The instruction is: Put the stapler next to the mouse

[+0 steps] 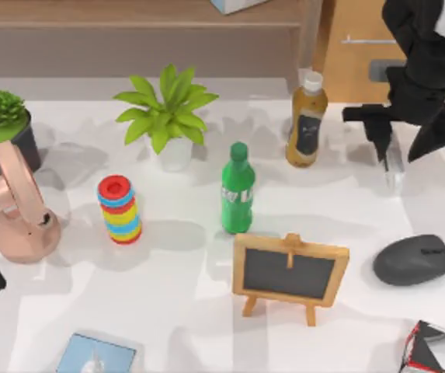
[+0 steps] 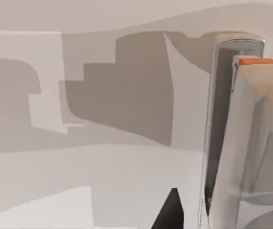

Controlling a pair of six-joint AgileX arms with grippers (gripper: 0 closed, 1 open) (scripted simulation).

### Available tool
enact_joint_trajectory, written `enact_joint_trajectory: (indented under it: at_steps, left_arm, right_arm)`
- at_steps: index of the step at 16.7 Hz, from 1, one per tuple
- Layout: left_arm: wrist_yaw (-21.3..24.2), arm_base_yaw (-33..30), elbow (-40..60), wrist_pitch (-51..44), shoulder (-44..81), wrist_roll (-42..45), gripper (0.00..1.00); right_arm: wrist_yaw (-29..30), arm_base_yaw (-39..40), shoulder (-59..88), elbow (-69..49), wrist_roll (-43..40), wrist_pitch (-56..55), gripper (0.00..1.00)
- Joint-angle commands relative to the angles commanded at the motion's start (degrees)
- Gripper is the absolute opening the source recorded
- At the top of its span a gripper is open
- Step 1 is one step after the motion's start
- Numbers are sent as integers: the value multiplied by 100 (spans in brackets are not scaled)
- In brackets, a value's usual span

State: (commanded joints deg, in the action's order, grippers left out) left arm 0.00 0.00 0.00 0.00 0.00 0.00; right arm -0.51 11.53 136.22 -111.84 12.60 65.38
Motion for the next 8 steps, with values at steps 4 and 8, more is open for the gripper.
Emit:
enact_joint_trajectory:
  at_steps: [4, 8]
  left_arm:
    - [0, 0, 0, 0, 0, 0, 100]
    - [0, 0, 0, 0, 0, 0, 100]
  right_arm:
    - [0, 0, 0, 0, 0, 0, 100]
    - [0, 0, 0, 0, 0, 0, 100]
